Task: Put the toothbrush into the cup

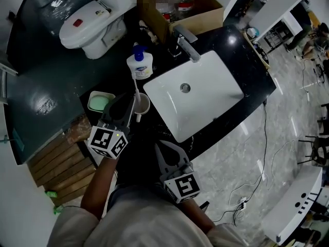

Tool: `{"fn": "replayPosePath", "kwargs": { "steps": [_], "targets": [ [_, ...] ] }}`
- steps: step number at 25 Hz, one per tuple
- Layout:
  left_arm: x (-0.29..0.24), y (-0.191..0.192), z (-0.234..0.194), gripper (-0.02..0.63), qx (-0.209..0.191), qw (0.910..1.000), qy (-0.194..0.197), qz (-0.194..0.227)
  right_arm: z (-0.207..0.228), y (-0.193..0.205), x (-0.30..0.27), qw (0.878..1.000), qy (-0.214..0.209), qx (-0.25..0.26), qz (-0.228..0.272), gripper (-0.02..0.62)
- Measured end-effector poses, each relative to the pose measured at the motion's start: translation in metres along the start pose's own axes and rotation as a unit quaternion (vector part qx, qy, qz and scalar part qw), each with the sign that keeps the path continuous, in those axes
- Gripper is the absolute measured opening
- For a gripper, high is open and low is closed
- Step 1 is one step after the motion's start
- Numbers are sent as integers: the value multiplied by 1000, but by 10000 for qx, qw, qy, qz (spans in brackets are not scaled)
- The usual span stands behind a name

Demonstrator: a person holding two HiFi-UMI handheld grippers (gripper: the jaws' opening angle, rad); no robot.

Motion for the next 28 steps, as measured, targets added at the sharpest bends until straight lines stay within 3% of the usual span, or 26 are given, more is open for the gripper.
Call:
{"fn": "replayPosePath", "kwargs": {
  "steps": [5, 11, 28],
  "targets": [
    [8, -5, 6, 51, -63, 10000, 41, 33, -4, -5, 3, 9999, -29, 83, 69, 6],
    [19, -7, 29, 51, -135, 9992, 366, -19, -4, -6, 7, 9998, -35, 119, 140, 6],
    [65, 14, 72, 49, 14, 9989, 459, -46, -12, -20, 21, 9985, -123, 418, 345, 6]
  ]
}}
Point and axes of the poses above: the fingertips, and each gripper's own axes: x backward along the fingers, z to its right, y out of its underside, the point moved 1 cm from there along x, backward along the fingers, and after that the axes turned 15 degrees about -z, right-handed, at the moved point
